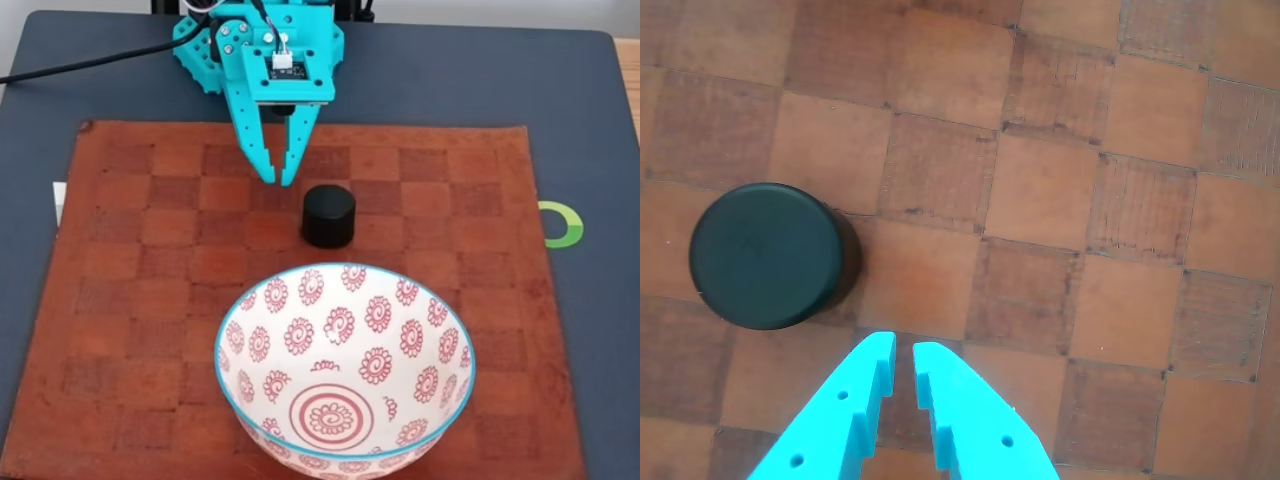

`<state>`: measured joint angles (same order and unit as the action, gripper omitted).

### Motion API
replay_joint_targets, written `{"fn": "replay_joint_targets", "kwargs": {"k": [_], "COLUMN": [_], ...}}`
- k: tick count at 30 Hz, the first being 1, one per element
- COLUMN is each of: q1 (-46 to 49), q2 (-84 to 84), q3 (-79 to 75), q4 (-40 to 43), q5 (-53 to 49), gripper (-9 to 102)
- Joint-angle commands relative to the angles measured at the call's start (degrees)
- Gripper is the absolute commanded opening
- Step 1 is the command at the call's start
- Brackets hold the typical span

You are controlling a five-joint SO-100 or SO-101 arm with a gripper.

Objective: Grasp a black cylinder and put it in a bowl.

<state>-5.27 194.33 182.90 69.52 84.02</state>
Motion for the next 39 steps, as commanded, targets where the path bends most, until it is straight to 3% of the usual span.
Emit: {"fn": "replay_joint_targets", "kwargs": {"k": [1, 39], "q1": [0.4, 0.5], "q2": [3.0, 2.9], "q3": [-3.3, -8.9], "q4": [0.2, -0.4], "q5": [0.7, 0.0], "gripper": [0, 0]}}
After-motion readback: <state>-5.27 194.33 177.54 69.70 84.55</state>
